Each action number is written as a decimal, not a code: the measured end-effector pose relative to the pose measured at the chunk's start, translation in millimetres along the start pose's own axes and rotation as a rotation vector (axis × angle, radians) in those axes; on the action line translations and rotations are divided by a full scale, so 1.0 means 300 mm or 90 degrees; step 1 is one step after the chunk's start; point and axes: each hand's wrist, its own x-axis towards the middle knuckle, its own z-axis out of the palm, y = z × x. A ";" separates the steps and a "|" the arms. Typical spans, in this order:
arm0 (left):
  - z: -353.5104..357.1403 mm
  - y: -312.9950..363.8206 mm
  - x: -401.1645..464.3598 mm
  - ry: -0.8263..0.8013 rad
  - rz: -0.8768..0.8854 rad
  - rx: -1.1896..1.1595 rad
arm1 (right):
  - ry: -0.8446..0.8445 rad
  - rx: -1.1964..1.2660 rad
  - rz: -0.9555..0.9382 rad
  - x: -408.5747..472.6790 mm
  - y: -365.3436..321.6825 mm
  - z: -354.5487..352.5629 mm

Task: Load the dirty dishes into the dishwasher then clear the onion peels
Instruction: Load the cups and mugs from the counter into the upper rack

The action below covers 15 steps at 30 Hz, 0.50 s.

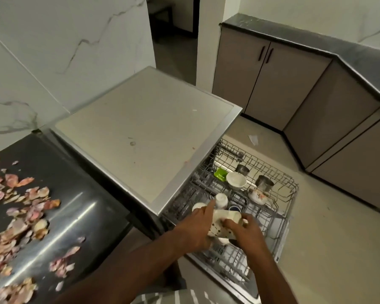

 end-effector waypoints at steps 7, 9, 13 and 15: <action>-0.233 -0.144 0.093 0.127 0.031 0.006 | 0.022 -0.316 -0.188 0.263 -0.083 0.173; -0.286 -0.197 0.098 0.161 0.032 0.012 | -0.003 -0.394 -0.224 0.320 -0.101 0.235; -0.341 -0.287 0.069 0.210 0.017 0.018 | -0.047 -0.501 -0.308 0.413 -0.134 0.344; -0.358 -0.307 0.048 0.229 0.001 0.010 | -0.090 -0.573 -0.334 0.471 -0.150 0.388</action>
